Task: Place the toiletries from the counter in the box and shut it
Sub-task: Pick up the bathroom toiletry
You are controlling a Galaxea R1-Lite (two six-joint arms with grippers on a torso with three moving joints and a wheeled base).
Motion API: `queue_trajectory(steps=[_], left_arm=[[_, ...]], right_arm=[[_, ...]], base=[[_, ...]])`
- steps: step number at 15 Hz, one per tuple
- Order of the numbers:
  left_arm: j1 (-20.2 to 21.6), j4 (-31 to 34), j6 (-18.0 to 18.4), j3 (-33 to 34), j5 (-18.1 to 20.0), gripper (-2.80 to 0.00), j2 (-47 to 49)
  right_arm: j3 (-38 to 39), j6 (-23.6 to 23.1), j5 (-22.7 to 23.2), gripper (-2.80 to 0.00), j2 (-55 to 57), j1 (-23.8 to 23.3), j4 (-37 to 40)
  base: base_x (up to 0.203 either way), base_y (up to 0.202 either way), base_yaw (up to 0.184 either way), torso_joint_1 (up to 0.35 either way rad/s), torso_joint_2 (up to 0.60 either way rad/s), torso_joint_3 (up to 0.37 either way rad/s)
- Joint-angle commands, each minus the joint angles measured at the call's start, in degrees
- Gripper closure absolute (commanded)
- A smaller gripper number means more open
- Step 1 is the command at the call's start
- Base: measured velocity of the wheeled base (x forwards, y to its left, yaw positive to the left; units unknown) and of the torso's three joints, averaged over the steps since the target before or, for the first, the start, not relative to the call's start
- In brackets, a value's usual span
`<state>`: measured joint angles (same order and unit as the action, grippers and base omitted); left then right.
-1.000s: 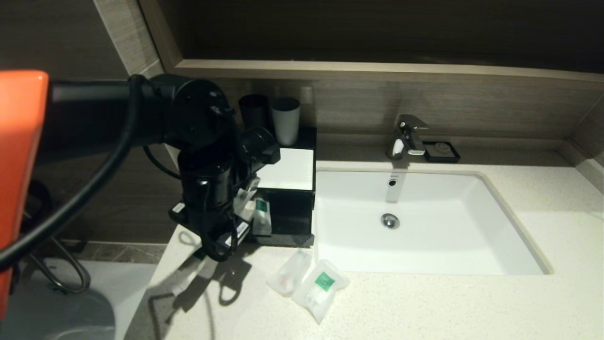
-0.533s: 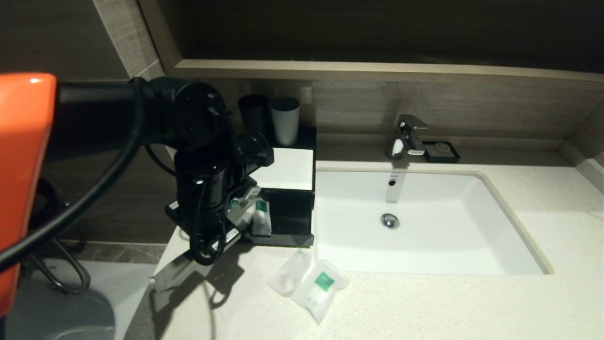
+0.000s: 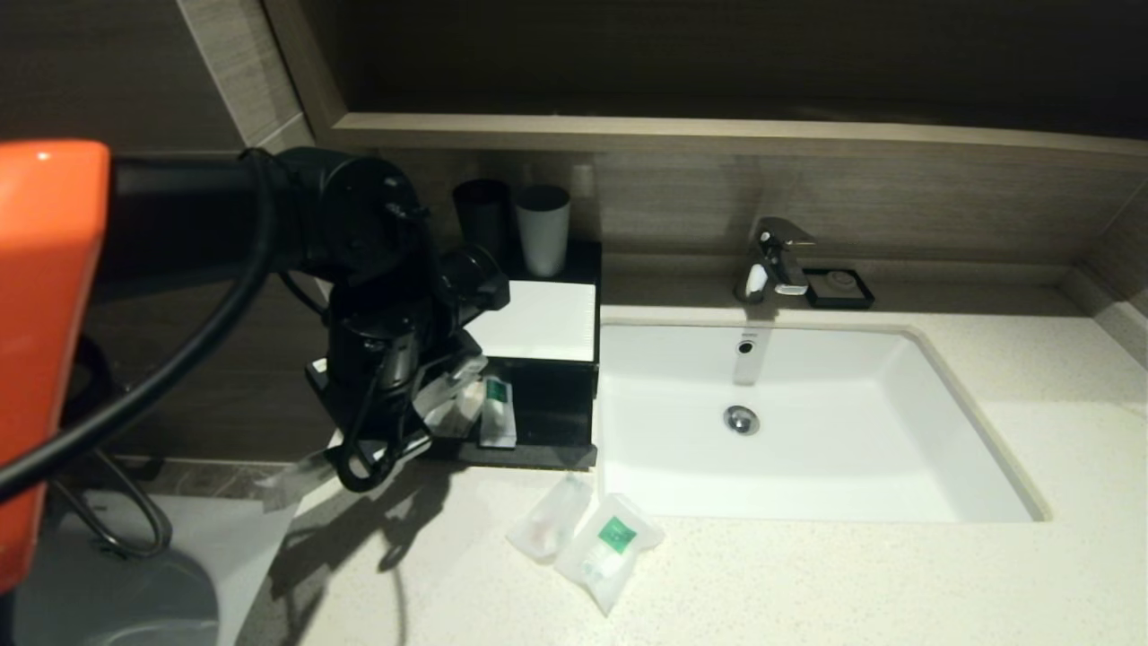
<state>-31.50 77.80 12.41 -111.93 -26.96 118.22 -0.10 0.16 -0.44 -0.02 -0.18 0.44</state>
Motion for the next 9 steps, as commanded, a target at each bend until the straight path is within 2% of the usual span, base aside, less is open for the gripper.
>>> queue_trajectory(steps=[1, 5, 9], left_arm=[[0.04, 0.16, 1.18, 0.03, -1.48, 0.0, 0.6], [-0.17, 0.19, 3.02, 0.03, -2.26, 0.0, 1.22], [-0.58, 0.07, 4.66, 0.05, -4.61, 0.0, 1.84]], right_arm=[[-0.06, 0.02, 0.0, 0.0, 0.02, 0.01, 0.0], [0.01, 0.02, 0.0, 0.0, 0.02, 0.01, 0.0], [0.01, 0.02, 0.0, 0.0, 0.02, 0.01, 0.0]], base=[[0.0, 0.0, 0.0, 0.0, 0.0, 0.0], [0.0, 0.0, 0.0, 0.0, 0.0, 0.0], [0.0, 0.0, 0.0, 0.0, 0.0, 0.0]])
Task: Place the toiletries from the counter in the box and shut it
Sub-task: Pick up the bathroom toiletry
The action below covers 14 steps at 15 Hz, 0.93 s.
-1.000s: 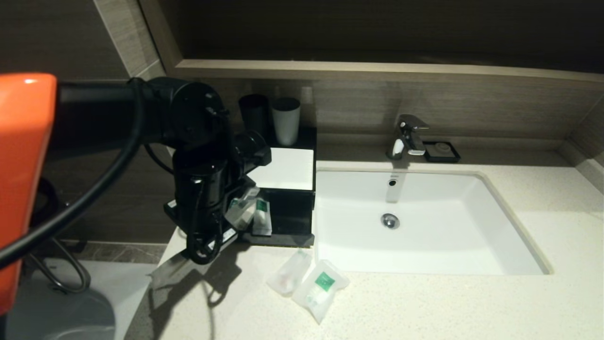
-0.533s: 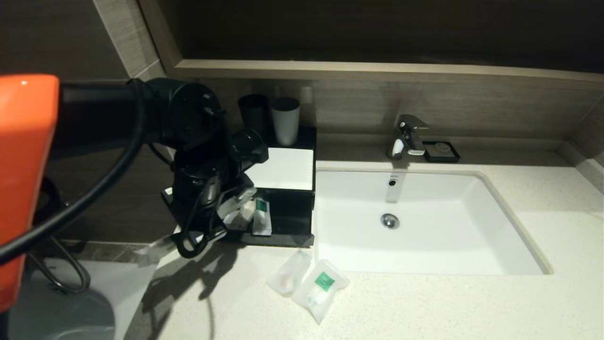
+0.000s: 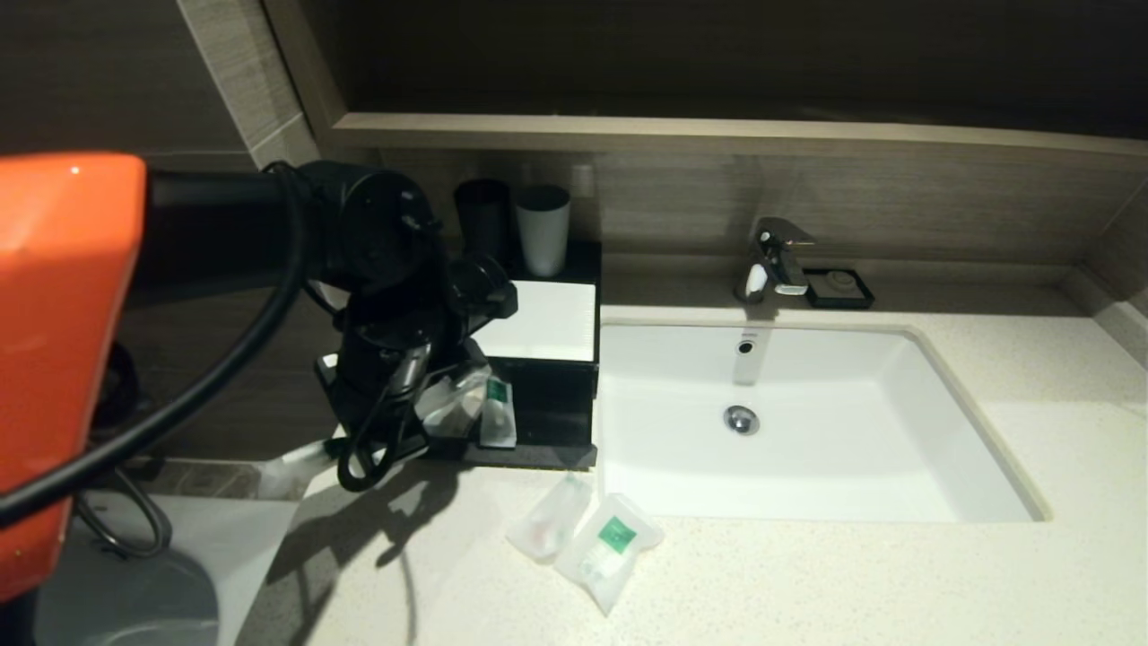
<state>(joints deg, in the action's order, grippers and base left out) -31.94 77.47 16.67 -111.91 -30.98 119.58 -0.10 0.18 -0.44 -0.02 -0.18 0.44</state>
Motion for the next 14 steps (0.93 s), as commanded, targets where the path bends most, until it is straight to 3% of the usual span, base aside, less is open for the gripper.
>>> queue_trajectory(steps=[1, 14], left_arm=[[-0.3, 0.24, 0.76, -0.02, -1.19, 0.0, 0.65], [-2.07, -5.31, 0.91, -0.06, -2.77, 0.0, 3.11]], right_arm=[[0.01, -0.01, 0.0, 0.0, 0.02, 0.01, 0.0], [0.01, -0.01, 0.0, 0.0, 0.02, 0.01, 0.0]], base=[[0.0, 0.0, 0.0, 0.0, 0.0, 0.0], [0.0, 0.0, 0.0, 0.0, 0.0, 0.0]])
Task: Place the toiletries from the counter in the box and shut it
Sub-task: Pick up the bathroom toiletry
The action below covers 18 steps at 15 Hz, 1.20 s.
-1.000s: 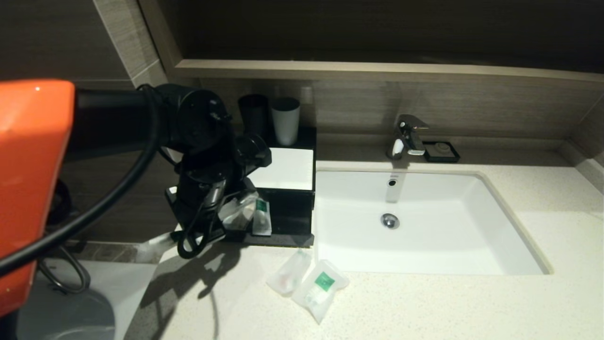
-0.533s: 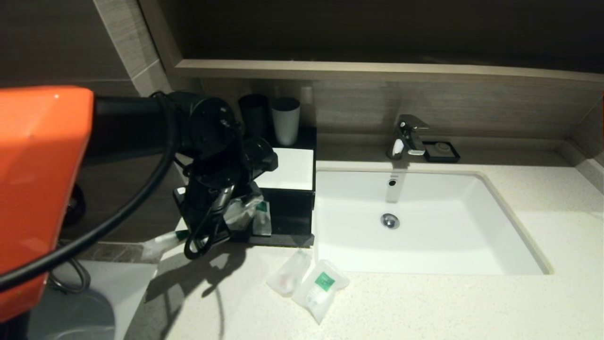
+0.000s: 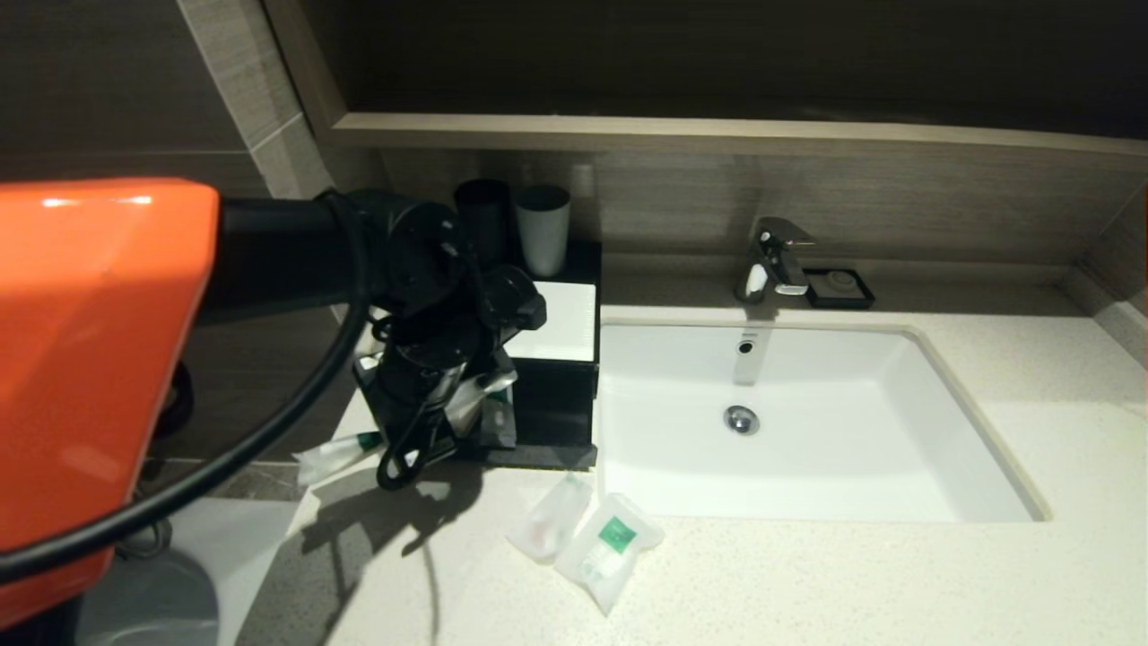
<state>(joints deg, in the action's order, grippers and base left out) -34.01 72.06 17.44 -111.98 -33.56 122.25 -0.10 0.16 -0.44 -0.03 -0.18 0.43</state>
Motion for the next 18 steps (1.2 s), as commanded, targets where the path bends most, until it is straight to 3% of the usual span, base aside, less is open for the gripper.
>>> queue_trajectory(steps=[1, 15, 16, 18], left_arm=[[0.0, -0.31, 0.17, 0.01, -0.19, 0.0, 0.5], [0.09, -6.85, 1.1, 0.01, -0.37, 0.0, 1.32], [0.09, -6.85, 1.1, 0.01, -0.37, -2.8, 1.32], [0.08, -6.85, 1.1, 0.01, -0.37, -2.8, 1.32]], right_arm=[[0.01, 0.01, 0.0, 0.0, 0.03, 0.01, 0.01], [0.01, 0.01, 0.0, 0.0, 0.01, 0.01, 0.01], [0.01, 0.01, 0.0, 0.0, 0.03, 0.01, 0.01], [0.01, 0.01, 0.0, 0.0, 0.03, 0.01, 0.01]], base=[[0.0, 0.0, 0.0, 0.0, 0.0, 0.0], [0.0, 0.0, 0.0, 0.0, 0.0, 0.0], [0.0, 0.0, 0.0, 0.0, 0.0, 0.0], [0.0, 0.0, 0.0, 0.0, 0.0, 0.0]])
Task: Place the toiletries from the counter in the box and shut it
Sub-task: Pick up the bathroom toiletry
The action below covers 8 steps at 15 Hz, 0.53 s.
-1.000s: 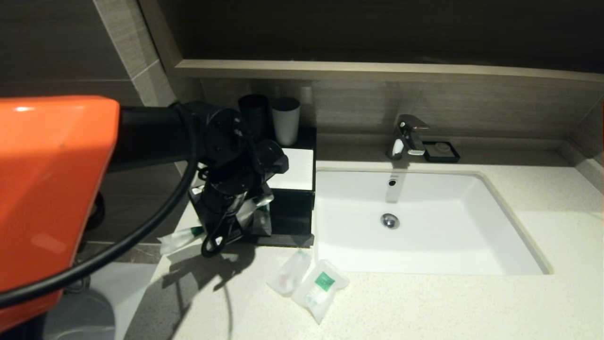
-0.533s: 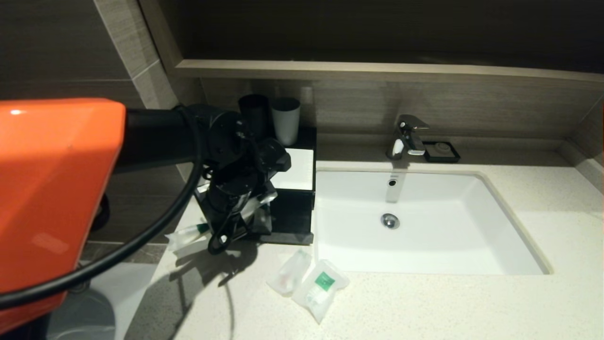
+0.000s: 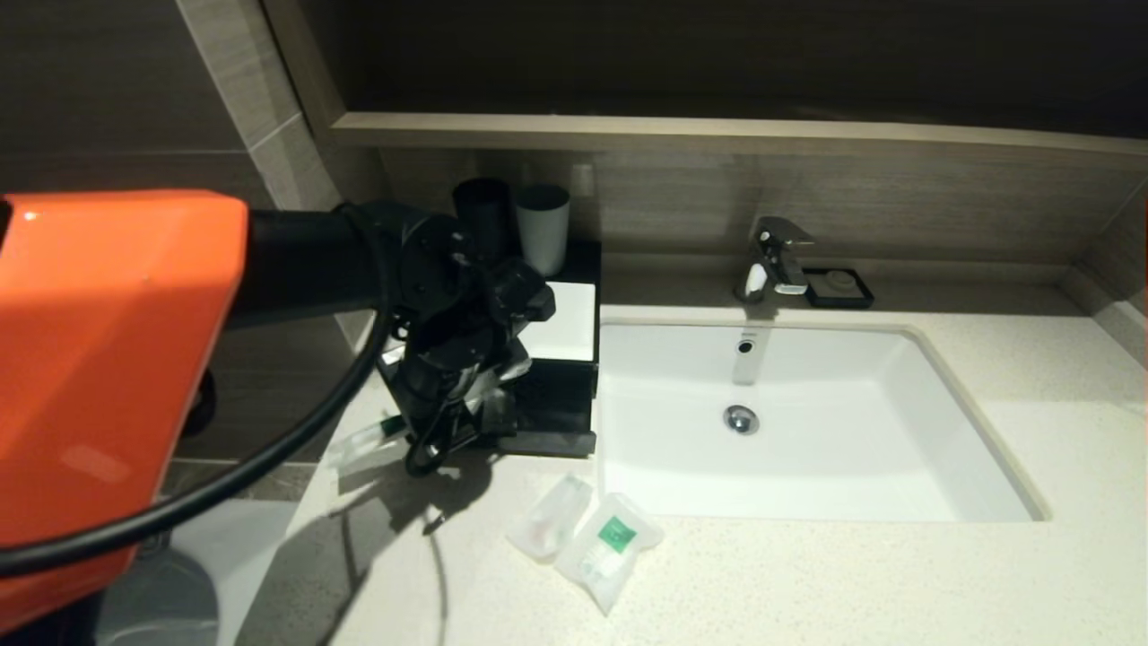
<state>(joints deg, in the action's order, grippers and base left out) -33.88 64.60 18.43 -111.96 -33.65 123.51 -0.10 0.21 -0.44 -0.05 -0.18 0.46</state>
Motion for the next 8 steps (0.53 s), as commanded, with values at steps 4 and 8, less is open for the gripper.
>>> queue_trajectory(steps=[4, 8], left_arm=[[-0.05, 0.53, 0.11, -0.01, -0.19, -2.8, -0.56], [-0.05, -0.17, 0.02, -0.01, -0.28, -2.8, -1.6]], right_arm=[[-0.01, -0.03, 0.0, 0.0, 0.05, 0.01, -0.02], [0.01, -0.03, 0.0, 0.0, 0.05, 0.01, -0.02]], base=[[0.0, 0.0, 0.0, 0.0, 0.0, 0.0], [0.0, 0.0, 0.0, 0.0, 0.0, 0.0]])
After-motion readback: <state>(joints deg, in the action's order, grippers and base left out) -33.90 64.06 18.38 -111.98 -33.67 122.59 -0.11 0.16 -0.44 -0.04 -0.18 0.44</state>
